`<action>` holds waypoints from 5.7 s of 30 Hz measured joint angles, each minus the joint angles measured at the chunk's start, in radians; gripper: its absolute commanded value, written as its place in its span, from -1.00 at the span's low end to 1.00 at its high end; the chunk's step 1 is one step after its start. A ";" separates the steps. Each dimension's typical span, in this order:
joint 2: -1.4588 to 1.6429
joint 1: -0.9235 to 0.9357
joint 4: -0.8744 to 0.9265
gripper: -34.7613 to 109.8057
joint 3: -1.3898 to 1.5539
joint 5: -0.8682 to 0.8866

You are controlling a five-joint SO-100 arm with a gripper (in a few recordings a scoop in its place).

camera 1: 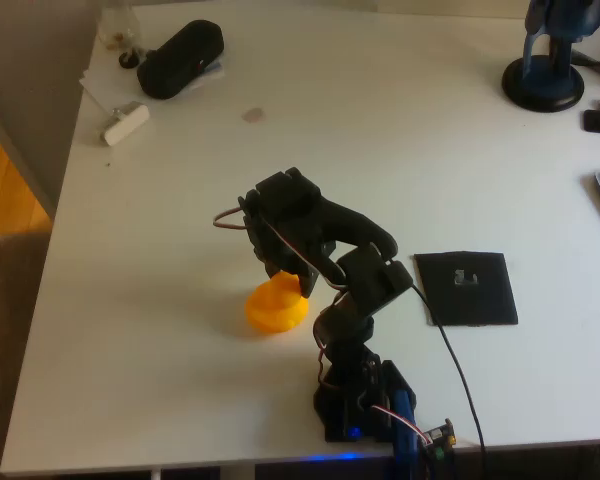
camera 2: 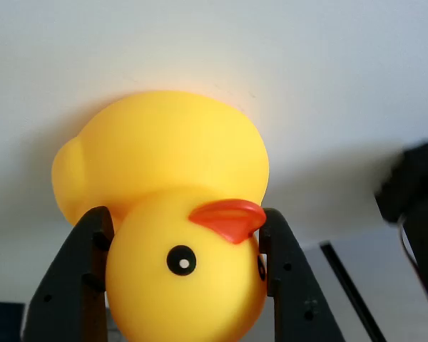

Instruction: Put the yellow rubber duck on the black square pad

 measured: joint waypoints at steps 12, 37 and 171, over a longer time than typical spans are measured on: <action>0.276 0.002 0.014 -0.30 -0.103 0.040; 0.466 0.962 0.012 -0.30 -0.310 0.066; 0.595 0.520 -0.195 -0.35 -0.034 0.362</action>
